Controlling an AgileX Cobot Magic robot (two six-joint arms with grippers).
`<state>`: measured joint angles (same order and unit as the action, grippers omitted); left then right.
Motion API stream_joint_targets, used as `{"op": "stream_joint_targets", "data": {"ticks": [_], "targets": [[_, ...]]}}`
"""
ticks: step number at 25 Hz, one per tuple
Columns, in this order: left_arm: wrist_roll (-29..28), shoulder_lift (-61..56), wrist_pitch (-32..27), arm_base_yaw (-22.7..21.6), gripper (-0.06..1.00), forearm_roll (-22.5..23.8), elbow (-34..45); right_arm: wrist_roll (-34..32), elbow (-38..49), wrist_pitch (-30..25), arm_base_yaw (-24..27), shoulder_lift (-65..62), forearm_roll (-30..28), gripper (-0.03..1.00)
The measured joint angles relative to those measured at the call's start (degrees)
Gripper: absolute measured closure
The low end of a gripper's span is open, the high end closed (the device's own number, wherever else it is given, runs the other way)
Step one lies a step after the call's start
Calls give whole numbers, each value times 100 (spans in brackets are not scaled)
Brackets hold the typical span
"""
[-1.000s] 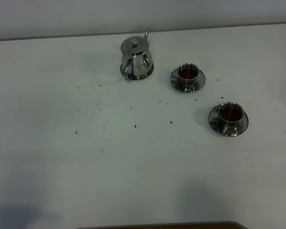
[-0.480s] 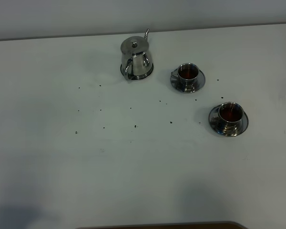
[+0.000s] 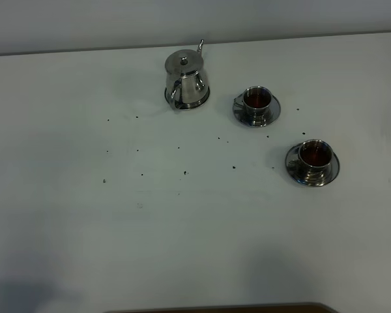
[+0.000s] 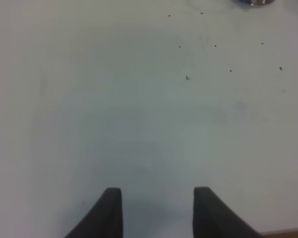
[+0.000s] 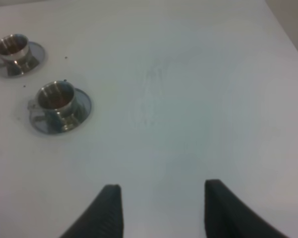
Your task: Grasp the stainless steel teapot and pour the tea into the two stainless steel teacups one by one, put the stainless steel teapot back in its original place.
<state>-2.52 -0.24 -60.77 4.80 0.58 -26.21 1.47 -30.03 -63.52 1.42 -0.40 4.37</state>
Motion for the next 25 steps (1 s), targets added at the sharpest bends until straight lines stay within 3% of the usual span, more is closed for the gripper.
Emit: {"op": "stream_joint_targets", "data": {"ticks": [25], "targets": [[0, 0, 0, 0, 54, 0, 0, 0, 0, 0, 0, 0, 0, 58]]}}
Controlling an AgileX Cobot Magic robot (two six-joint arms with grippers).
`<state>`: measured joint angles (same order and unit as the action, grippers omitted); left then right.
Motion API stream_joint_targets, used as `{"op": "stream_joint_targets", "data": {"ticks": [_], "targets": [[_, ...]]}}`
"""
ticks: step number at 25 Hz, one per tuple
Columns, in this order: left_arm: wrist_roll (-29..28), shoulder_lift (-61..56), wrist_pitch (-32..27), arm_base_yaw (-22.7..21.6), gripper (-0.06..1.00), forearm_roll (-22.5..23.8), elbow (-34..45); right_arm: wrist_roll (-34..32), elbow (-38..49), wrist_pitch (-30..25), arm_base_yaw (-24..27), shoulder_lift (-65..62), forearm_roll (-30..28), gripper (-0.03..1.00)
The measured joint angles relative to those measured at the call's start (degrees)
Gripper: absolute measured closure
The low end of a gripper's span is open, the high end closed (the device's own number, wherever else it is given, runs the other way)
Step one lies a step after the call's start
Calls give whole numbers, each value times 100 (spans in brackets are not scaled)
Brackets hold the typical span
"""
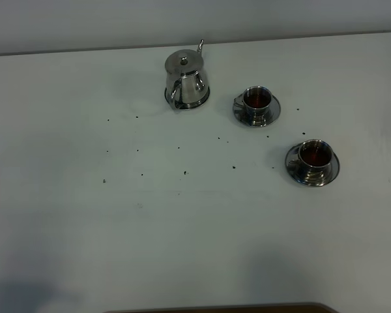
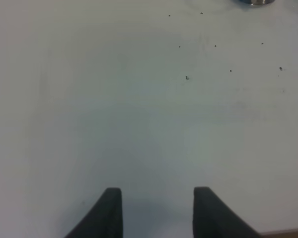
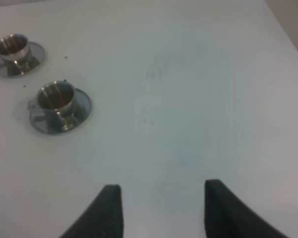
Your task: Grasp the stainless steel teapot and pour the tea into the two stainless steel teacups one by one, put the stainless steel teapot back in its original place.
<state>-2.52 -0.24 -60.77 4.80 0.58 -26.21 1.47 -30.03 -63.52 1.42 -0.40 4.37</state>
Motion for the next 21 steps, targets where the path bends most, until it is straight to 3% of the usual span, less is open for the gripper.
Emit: {"op": "stream_joint_targets", "data": {"ticks": [21], "targets": [[0, 0, 0, 0, 54, 0, 0, 0, 0, 0, 0, 0, 0, 58]]}}
